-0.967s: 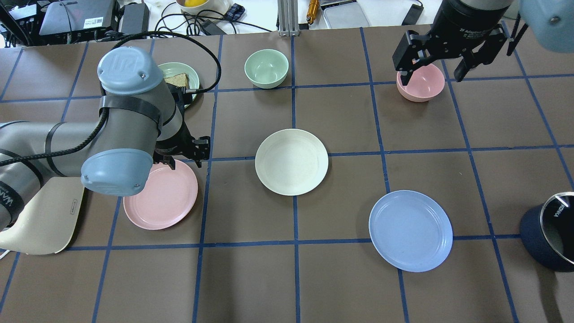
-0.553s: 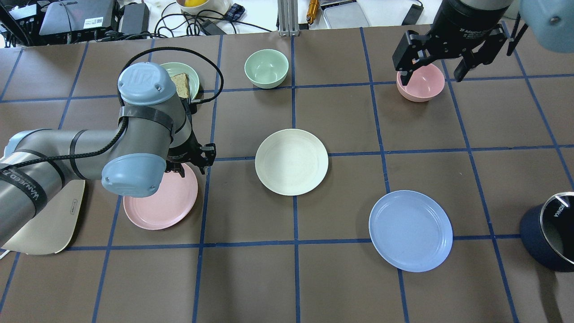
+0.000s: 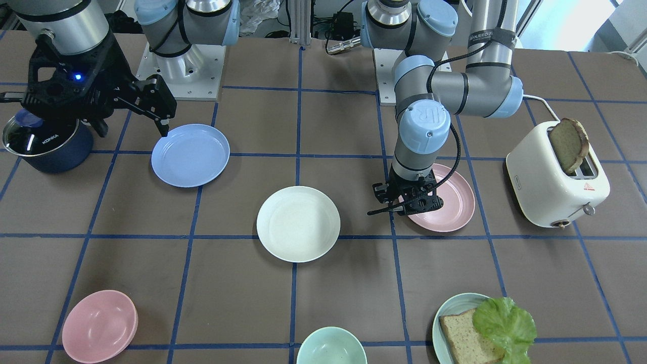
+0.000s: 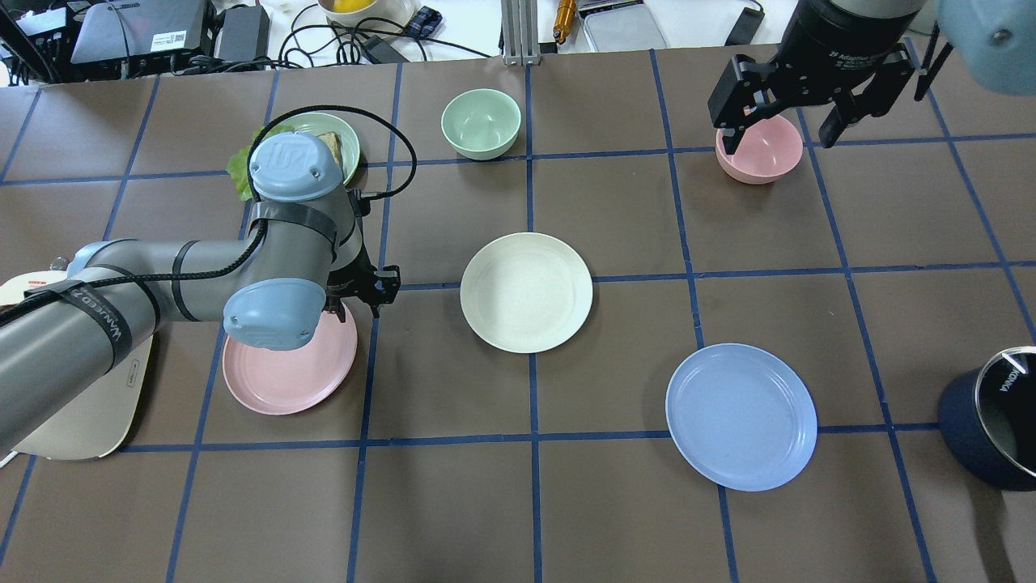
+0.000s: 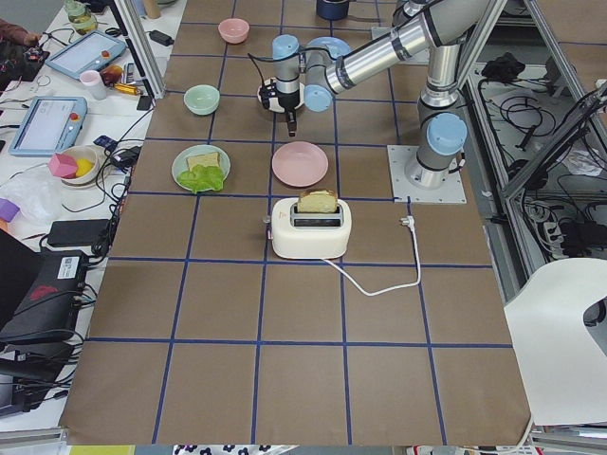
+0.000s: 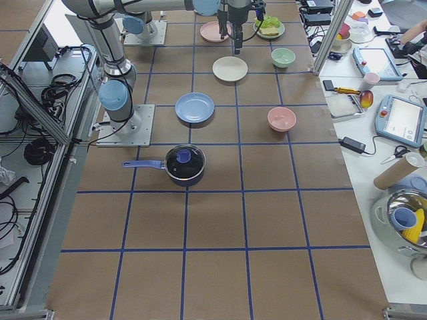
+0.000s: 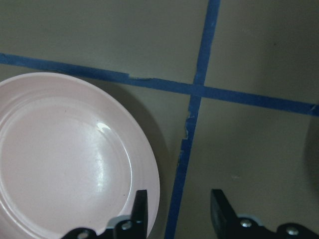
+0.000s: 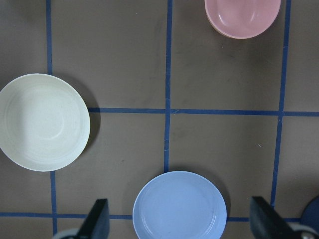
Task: Stack three plates with pink and blue
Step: 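Grasp the pink plate rim with the left gripper and lift it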
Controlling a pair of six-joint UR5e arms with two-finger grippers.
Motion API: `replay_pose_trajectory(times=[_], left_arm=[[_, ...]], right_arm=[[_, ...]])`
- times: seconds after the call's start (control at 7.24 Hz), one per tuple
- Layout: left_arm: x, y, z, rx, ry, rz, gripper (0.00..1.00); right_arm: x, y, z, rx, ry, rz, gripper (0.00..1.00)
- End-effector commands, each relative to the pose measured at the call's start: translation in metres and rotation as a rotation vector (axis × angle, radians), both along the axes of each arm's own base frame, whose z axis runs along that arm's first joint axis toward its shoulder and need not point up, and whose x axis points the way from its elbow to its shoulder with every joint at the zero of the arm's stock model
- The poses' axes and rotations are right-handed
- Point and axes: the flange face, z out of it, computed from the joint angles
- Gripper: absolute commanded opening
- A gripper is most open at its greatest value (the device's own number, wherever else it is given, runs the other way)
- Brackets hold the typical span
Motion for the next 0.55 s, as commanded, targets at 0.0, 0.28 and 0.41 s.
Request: replay_pose_trajectory(times=[0.0, 0.28, 0.41], left_arm=[[0.005, -0.004, -0.017, -0.004, -0.050, -0.030, 0.51], [0.005, -0.001, -0.034, -0.022, -0.051, -0.047, 0.51], [0.007, -0.001, -0.034, -0.014, -0.071, -0.116, 0.33]], right_arm=[[0.000, 0.000, 0.000, 0.000, 0.000, 0.000, 1.00], [0.000, 0.000, 0.000, 0.000, 0.000, 0.000, 1.00], [0.000, 0.000, 0.000, 0.000, 0.001, 0.000, 1.00]])
